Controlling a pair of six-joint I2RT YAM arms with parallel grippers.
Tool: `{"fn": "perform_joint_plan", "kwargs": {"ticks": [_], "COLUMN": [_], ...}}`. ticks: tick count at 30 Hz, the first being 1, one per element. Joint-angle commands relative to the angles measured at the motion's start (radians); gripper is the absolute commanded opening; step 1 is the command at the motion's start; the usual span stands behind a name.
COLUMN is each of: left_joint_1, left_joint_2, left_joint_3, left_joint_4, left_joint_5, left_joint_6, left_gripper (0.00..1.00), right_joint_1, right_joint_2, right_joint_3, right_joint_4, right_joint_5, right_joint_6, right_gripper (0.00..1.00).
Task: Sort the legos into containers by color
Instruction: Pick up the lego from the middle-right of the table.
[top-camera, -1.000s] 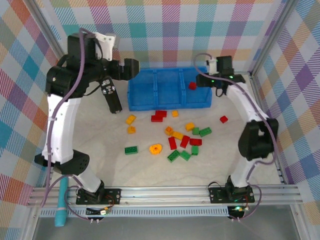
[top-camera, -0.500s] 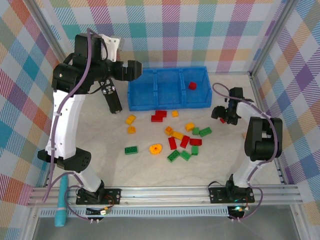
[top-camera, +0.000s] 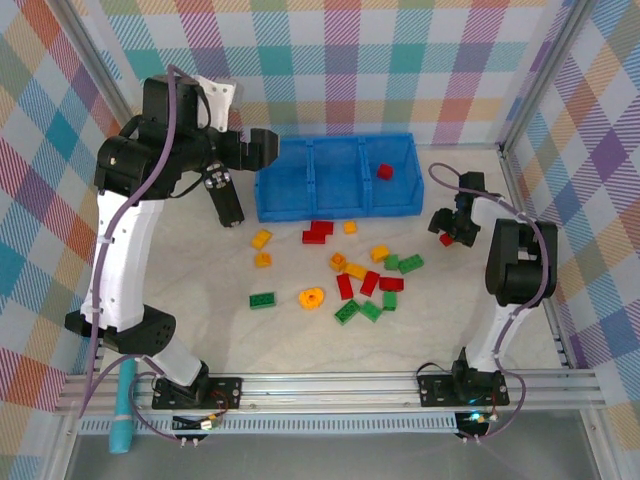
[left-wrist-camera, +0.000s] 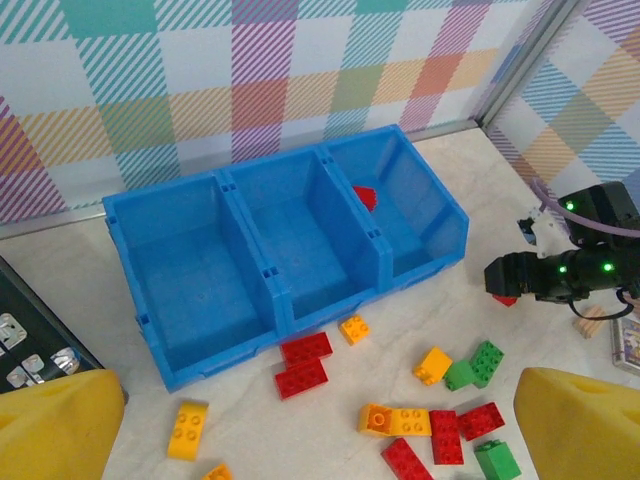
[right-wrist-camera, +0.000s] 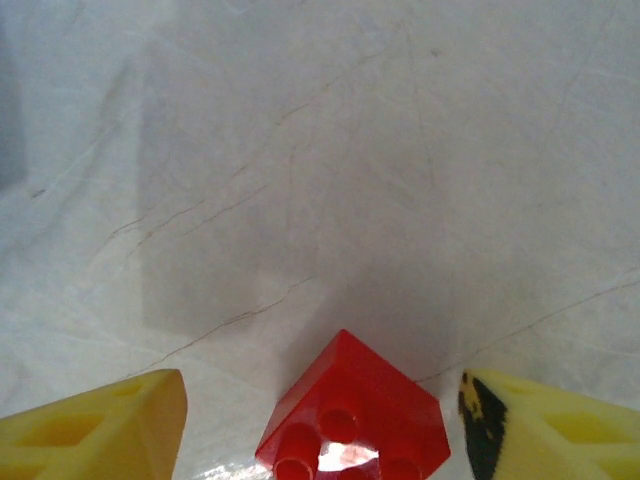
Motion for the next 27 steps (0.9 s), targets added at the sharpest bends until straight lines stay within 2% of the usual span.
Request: {"fn": "perform_joint_plan", "kwargs": {"ticks": [1,4,13,19,27], "left_joint_1": [-0.013,-0.013,-0.013,-0.013,-0.013], "left_joint_2": [-0.027,-0.029,-0.027,-0.03,-0.029], "left_joint_3": [-0.008,-0.008,-0.006,-0.005,-0.006], "left_joint_4": [-0.008,-0.009,-0.014,-0.015,-0.025], "left_joint_5": [-0.026,-0.031,-0.04,-0.057,-0.062], "left_joint_6": [0.016,0.018,0.025,0.031,0.038], "left_gripper": [1.0,1.0,1.0,1.0,1.0], "right_joint_1": [-0.006,-0.005,-0.007,-0.006,0.009], "right_joint_2": [0.029,0.037,0.048,0.001,-0.068], "right_joint_3": [0.028,0.024,0.028,0.05,0.173], "right_joint_4": [-0.017,-0.016,-0.028,-0.049,-0.109], "right_joint_5": [0.02,0.02,0.042,0.012,-0.032], "right_joint_6": [0.022,0.024,0.015,0.012,0.003], "right_gripper": [0.67,0.65,0.41,0.36,0.34]}}
